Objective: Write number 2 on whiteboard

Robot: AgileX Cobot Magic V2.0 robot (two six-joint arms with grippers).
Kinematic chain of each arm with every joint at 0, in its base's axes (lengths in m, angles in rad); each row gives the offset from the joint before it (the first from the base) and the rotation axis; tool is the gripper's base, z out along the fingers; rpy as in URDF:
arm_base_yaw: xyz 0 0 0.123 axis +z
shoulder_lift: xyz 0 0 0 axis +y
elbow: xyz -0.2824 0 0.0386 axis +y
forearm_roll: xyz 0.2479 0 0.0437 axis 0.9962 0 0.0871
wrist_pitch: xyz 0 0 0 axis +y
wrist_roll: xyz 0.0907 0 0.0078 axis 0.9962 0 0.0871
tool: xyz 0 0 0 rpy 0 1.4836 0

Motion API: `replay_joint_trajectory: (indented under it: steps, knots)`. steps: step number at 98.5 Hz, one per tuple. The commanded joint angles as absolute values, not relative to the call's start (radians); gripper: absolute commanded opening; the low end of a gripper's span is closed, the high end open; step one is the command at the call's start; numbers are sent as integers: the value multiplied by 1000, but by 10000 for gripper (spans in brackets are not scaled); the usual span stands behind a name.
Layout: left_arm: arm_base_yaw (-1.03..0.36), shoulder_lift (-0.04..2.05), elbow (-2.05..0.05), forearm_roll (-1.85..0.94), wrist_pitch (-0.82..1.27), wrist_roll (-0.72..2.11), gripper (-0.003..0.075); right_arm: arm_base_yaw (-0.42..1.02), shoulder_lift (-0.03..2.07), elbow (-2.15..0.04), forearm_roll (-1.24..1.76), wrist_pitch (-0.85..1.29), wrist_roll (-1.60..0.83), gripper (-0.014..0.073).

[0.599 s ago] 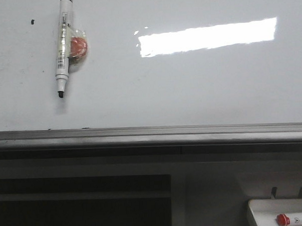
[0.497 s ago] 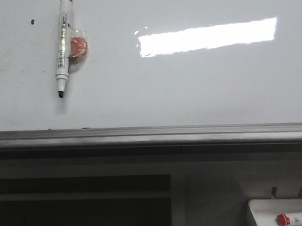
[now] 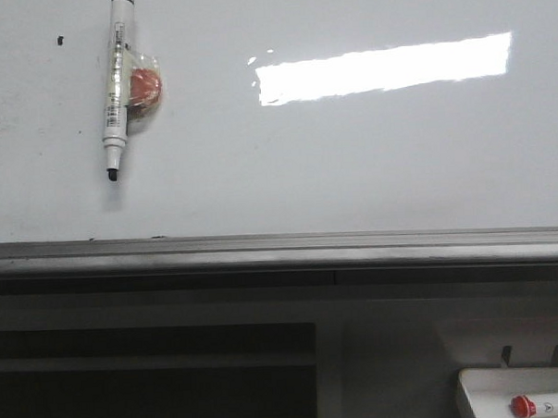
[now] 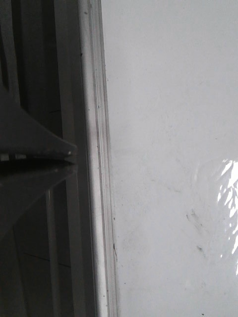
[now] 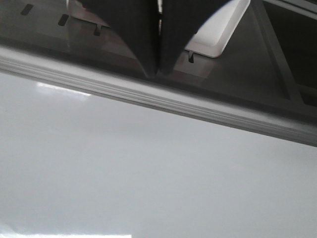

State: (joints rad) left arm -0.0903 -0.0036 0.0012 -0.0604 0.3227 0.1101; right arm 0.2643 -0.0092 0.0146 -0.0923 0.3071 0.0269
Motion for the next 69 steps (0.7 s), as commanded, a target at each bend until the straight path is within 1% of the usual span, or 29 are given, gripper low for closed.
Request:
replay_joint_trajectory:
  steps: [1, 43, 54, 63, 69]
  knots:
    - [-89, -33, 12, -68, 247, 100, -20, 259, -31, 39, -95, 247, 26, -73]
    - [-89, -33, 12, -68, 247, 100, -20, 259, -31, 39, -95, 222, 26, -73]
    - [-89, -33, 12, -68, 247, 100, -20, 259, -31, 39, -61, 109, 26, -73]
    - [-89, -33, 12, -69, 240, 100, -20, 259, -31, 39, 85, -17, 26, -73]
    - [-89, -33, 12, -120, 205, 100, -20, 259, -31, 39, 192, -92, 26, -73]
